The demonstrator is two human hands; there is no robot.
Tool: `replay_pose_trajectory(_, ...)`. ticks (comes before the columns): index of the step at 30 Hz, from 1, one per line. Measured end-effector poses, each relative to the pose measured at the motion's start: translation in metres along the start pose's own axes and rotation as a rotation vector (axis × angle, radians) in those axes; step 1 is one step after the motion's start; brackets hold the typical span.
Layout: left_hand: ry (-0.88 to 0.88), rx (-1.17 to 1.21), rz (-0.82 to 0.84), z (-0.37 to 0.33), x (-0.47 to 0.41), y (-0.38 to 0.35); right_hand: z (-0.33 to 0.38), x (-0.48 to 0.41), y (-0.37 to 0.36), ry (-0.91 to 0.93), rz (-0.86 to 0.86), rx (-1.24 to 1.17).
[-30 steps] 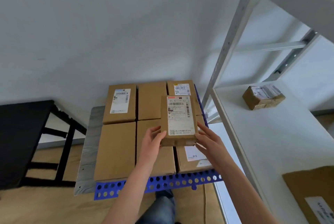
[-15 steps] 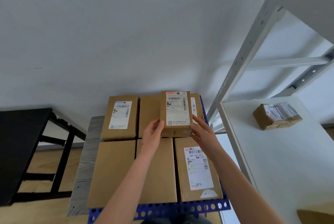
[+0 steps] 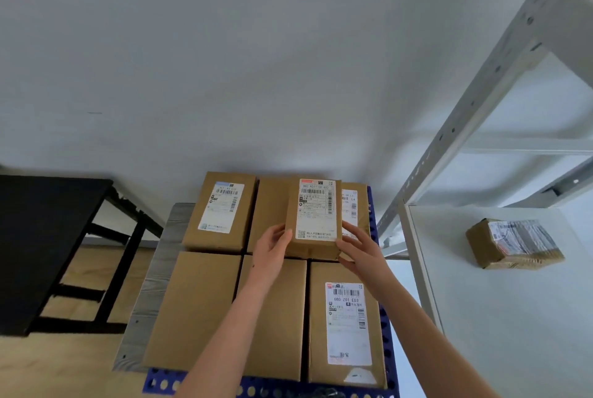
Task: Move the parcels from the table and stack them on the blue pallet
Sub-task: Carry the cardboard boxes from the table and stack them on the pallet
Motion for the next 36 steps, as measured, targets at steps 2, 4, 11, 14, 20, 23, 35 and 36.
replay_pose_trajectory(2,0.013,-0.009,-0.003,0.000,-0.001,0.001,-0.001,0.000,0.000,-0.008,-0.002,-0.004)
replay_pose_trajectory(4,0.032,-0.027,0.003,-0.002,-0.002,0.003,-0.002,0.000,0.001,-0.016,-0.010,-0.005)
replay_pose_trajectory(11,0.032,-0.070,0.022,-0.009,-0.002,0.008,-0.005,-0.005,0.000,-0.017,-0.048,0.098)
replay_pose_trajectory(14,0.028,-0.096,0.038,-0.014,0.002,0.014,-0.001,-0.005,0.007,-0.010,-0.078,0.161)
replay_pose_trajectory(20,-0.052,-0.131,-0.037,-0.027,0.022,0.042,0.028,-0.002,0.014,0.115,-0.105,0.267)
replay_pose_trajectory(23,-0.094,-0.138,-0.070,-0.036,0.036,0.055,0.043,0.000,0.006,0.178,-0.083,0.297)
replay_pose_trajectory(35,-0.174,-0.095,-0.364,-0.037,0.115,0.109,0.061,0.030,-0.044,0.550,-0.166,0.711)
replay_pose_trajectory(36,-0.180,-0.096,-0.392,-0.035,0.121,0.113,0.061,0.033,-0.050,0.566,-0.136,0.715)
Point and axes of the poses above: each hand's wrist, its own x-axis away from the middle knuckle, its own y-axis out of the back of the hand, z = x × y, the point moved 2 cm from there along -x, towards the middle knuckle, and after that the axes turned 4 degrees about -z, right-handed, at the moved point
